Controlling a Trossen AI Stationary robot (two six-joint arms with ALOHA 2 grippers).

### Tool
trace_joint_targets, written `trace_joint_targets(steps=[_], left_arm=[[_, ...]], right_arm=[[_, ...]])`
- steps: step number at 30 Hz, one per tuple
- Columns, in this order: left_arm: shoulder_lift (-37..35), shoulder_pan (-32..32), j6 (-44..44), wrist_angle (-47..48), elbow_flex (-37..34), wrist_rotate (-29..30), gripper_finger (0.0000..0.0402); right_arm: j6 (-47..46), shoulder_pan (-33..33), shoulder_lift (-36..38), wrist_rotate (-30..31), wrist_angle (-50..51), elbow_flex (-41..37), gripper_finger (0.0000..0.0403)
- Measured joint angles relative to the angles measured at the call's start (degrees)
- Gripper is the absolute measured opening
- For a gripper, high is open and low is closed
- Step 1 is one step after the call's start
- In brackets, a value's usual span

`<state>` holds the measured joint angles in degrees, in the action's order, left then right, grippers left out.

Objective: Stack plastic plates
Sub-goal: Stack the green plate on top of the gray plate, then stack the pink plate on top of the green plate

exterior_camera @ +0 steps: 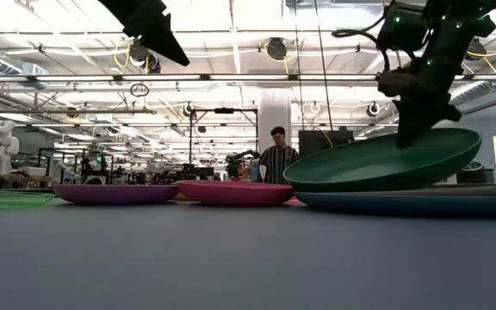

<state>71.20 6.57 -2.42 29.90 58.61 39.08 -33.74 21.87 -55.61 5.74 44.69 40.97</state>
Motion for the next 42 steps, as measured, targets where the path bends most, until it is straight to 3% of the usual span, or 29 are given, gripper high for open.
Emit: trace_joint_targets(steps=[13,22,30,35,42], left_arm=[[0.02,0.0,1.92,2.11,0.0,-3.86,0.0262],[0.02,0.0,2.21,3.65,0.0,-13.54,0.0262],[0.07,1.71,0.37,5.37,-2.81,-19.9,0.0262],[0.09,3.43,-0.71,-2.55,-8.74,-20.33,0.0262],[0.12,3.41,-1.53,-19.43,-16.14,-20.33,0.0262]], right_arm=[[0.33,0.59,-0.2,0.17,0.05,-0.18,0.005],[-0.14,0.59,-0.2,0.21,-0.18,-0.18,0.0082],[1.77,-4.3,-0.2,3.07,-13.41,-0.2,0.0082],[6.56,-10.02,-0.2,9.18,-24.55,-0.2,0.0082],[14.82,-16.14,-0.22,10.82,-37.19,-0.2,0.0082]])
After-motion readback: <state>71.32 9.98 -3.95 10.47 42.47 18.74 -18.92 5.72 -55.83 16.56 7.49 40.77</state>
